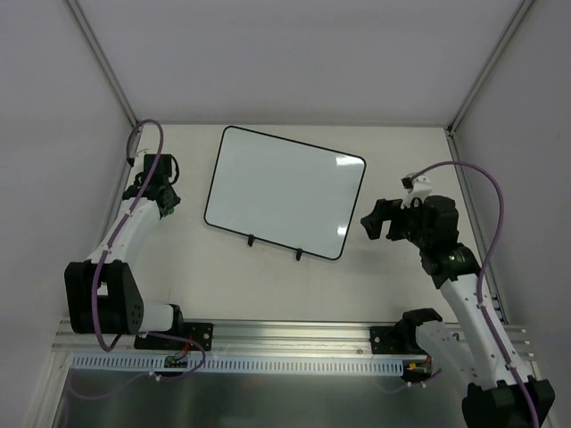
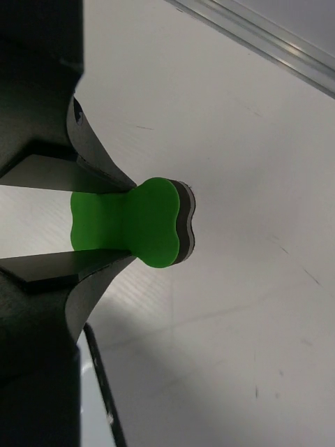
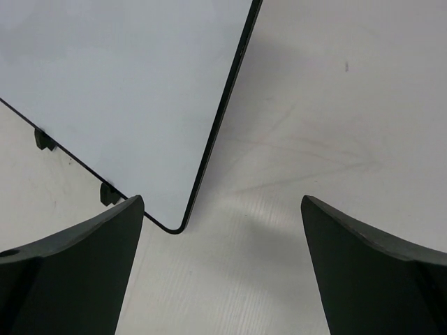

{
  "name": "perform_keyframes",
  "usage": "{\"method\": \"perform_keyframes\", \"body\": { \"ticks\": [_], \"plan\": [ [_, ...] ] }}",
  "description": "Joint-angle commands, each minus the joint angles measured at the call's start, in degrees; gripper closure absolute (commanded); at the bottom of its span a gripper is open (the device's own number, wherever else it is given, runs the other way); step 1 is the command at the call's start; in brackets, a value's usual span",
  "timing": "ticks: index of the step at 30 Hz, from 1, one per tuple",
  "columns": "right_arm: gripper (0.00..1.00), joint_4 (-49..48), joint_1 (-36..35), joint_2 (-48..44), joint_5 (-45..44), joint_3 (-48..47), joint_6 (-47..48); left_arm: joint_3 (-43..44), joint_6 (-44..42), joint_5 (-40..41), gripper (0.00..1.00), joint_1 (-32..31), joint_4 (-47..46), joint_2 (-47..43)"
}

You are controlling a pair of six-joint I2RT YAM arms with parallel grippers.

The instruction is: Erase the whiteboard

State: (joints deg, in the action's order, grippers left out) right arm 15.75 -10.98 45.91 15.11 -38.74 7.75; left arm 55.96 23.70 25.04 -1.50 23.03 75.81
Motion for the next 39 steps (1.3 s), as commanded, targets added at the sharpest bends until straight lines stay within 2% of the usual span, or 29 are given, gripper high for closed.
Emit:
{"method": "perform_keyframes", "body": {
  "ticks": [1, 6, 13, 16, 17, 21, 25, 27, 29, 31, 39],
  "plan": [
    [0.01, 7.96, -0.09, -8.09, -6.40, -3.71, 0.95, -0.33, -1.11, -6.92, 0.99, 4.13, -0.44, 3.89],
    [0.01, 13.34, 0.00, -15.14, -10.01, -5.46, 0.34, 3.18, -2.00, -9.39, 0.95, 6.77, -0.61, 13.39],
    [0.01, 19.31, -0.09, -22.61, -17.29, -7.14, 1.13, 6.26, -1.73, -12.64, 0.79, 8.44, -0.44, 22.27],
    [0.01, 20.90, -0.09, -24.02, -18.71, -8.45, 1.22, 5.83, -1.64, -12.91, 0.49, 8.44, -0.35, 22.37],
    [0.01, 21.25, 0.00, -24.20, -18.89, -9.24, 1.39, 5.39, -1.64, -12.91, 0.33, 8.44, -0.44, 21.06],
    [0.01, 21.96, -0.09, -24.20, -20.04, -10.91, 1.22, 3.72, -1.82, -13.00, 0.01, 8.53, -0.26, 14.64],
    [0.01, 22.13, 0.00, -22.71, -23.01, -16.26, 0.51, 2.83, -2.61, -13.96, 0.01, 8.44, 1.05, 4.02],
    [0.01, 22.48, 0.00, -20.69, -24.42, -19.69, 1.04, 3.36, -2.61, -17.20, 0.01, 8.44, 1.49, -4.06],
    [0.01, 22.84, 0.00, -19.11, -26.01, -25.22, 2.35, 4.93, -3.57, -19.83, 0.01, 8.44, 1.85, -12.47],
    [0.01, 23.45, 0.00, -16.39, -27.15, -30.74, 3.93, 7.30, -6.19, -21.25, 0.01, 8.44, 2.54, -16.82],
    [0.01, 23.36, 0.00, -10.23, -29.08, -46.76, 13.06, 30.41, -14.56, -21.08, 0.01, 4.84, 16.77, -24.83]
  ]
}}
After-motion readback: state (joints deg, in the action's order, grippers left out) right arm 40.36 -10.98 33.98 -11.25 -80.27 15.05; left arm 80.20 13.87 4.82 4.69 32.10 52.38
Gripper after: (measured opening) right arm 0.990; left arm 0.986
